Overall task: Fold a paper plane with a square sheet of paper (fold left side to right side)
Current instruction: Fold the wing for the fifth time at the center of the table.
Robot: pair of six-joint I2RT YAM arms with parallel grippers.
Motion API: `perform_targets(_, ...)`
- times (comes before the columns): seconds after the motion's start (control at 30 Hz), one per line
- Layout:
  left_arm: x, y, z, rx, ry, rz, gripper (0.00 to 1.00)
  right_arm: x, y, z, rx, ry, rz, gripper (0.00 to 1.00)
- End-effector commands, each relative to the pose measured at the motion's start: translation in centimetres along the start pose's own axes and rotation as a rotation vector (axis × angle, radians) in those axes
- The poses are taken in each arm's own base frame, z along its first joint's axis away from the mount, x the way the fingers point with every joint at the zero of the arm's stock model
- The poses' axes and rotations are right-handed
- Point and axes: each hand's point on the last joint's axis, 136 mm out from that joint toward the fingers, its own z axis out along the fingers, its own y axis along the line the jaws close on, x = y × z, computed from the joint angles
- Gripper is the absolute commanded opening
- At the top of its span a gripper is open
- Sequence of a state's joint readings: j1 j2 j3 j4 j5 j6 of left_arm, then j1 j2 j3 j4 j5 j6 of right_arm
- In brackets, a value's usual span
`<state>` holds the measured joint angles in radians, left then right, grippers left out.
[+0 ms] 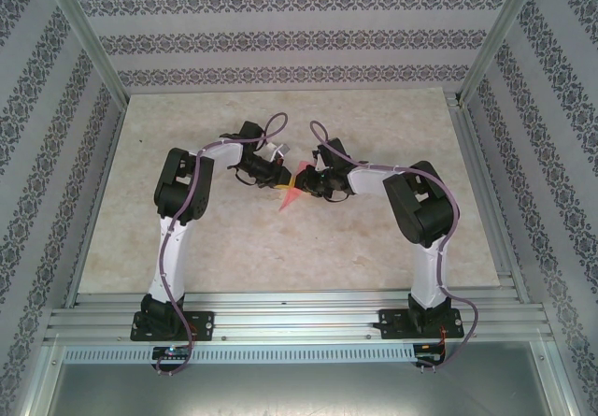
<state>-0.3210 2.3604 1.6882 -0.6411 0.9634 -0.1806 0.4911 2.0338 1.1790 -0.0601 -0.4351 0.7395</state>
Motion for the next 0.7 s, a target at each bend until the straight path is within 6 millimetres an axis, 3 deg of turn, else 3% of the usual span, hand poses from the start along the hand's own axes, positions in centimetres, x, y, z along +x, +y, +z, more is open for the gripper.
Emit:
perform_targets(0.0, -0.9, 0.3, -0.3, -0.047, -0.031, 0.050, 0.09, 1.0, -2.0, 0.8, 0.091, 0.029, 0.035, 0.23)
perform_targets(0.1, -1.1, -0.5, -1.3, -0.071, -0.060, 0.072, 0.19, 1.3, -2.8, 0.8, 0.124, 0.044, 0.045, 0.23)
perform_targets(0.27, -1.1, -1.8, -4.7, -0.118, -0.153, 0.094, 0.31, 1.6, -3.4, 1.0, 0.132, 0.051, 0.063, 0.23)
perform_targets(0.43, 1.4, -2.1, -6.9, -0.164, -0.221, 0.090, 0.33, 1.4, -3.3, 0.9, 0.122, 0.044, 0.069, 0.23)
perform_targets(0.57, 4.4, -2.4, -5.8, -0.144, -0.211, 0.075, 0.33, 1.2, -3.1, 0.8, 0.111, 0.038, 0.071, 0.23)
perform_targets(0.67, 5.6, -2.7, -4.2, -0.152, -0.195, 0.084, 0.38, 1.2, -3.1, 0.9, 0.106, 0.038, 0.070, 0.23)
